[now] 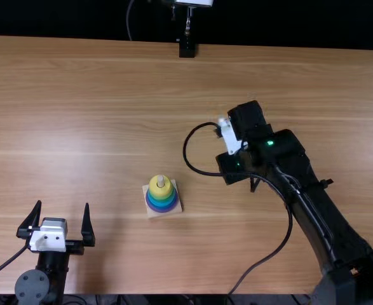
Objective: Build the Hanoi tower: stack the rings onto the peg from bottom to top in this color order: purple, dark blue, light blue, dark green, light green, yellow, orange.
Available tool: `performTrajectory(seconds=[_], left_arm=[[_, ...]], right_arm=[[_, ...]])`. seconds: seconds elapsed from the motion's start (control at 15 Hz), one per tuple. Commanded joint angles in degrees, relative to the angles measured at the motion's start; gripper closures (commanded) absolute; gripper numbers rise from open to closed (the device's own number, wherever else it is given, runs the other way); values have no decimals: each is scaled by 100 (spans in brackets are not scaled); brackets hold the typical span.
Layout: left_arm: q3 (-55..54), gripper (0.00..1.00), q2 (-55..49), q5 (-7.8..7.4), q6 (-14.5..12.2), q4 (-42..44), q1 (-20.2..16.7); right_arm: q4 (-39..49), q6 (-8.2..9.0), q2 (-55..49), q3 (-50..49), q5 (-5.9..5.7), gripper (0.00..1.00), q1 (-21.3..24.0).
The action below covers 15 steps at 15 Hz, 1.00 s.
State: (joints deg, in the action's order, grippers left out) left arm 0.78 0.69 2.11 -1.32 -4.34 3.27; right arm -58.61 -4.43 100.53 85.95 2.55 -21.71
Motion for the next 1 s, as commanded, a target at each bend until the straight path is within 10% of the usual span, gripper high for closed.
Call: performTrajectory(seconds=[0.0, 0.93], left_arm=[[-78, 0, -69, 11, -58, -294, -28], [-78, 0, -69, 11, -58, -294, -28]], right_arm=[[-252, -32, -227, 431, 41, 100, -193], [-948, 31, -183, 2259, 41, 100, -2109]])
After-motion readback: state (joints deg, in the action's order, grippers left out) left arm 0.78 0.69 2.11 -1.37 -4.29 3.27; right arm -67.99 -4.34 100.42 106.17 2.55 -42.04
